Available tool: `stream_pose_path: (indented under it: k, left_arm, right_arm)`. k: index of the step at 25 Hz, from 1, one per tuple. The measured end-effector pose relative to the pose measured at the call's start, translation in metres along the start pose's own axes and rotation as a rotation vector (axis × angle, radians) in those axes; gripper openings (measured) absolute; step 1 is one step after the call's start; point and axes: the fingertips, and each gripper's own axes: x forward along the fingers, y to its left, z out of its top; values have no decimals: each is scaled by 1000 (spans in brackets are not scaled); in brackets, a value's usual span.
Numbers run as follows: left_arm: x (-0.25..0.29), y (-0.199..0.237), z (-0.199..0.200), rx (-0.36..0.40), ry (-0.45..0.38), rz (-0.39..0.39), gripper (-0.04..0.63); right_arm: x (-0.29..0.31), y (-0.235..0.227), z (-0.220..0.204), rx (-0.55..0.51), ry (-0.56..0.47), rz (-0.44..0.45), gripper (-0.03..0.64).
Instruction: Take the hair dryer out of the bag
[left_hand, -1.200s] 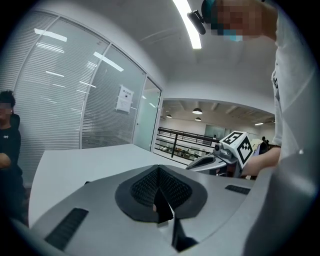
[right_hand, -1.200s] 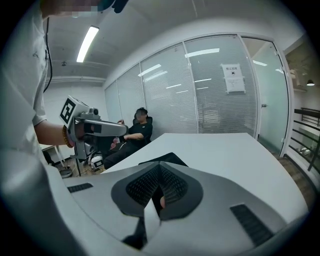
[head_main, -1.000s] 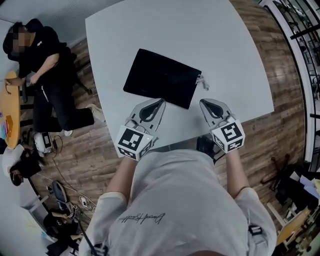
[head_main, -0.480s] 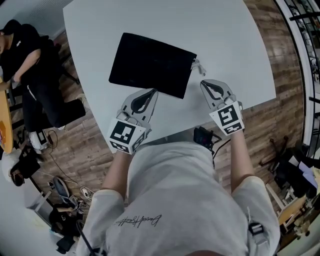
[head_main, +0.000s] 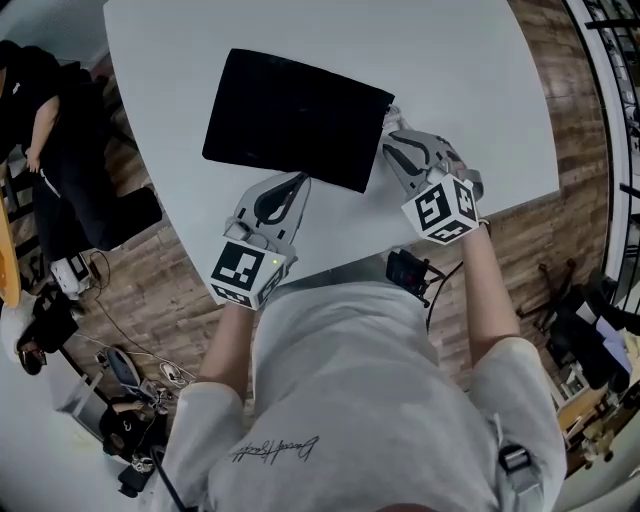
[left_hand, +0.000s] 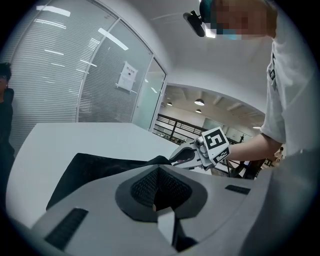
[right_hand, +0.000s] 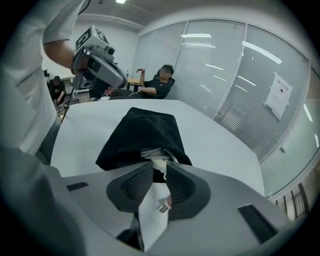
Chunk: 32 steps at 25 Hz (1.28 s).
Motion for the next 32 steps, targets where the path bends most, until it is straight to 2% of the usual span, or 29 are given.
stream_pose_path:
  k: [3,12,17,32]
  left_arm:
    - [2,6,-3,-15,7,5,12]
    - [-3,11,-9,-48,11,23,11]
    - [-7,15,-13,-62,16,25,12]
    - [-8,15,-17,-80,21,40,11]
  right_arm:
    - [10,-3,1,-110,15,-4,157]
    - [28,-4,0,-285,60,29,223]
    - [39,-1,8,-345,63,63,229]
    - [55,16,5,-524,165,272,236]
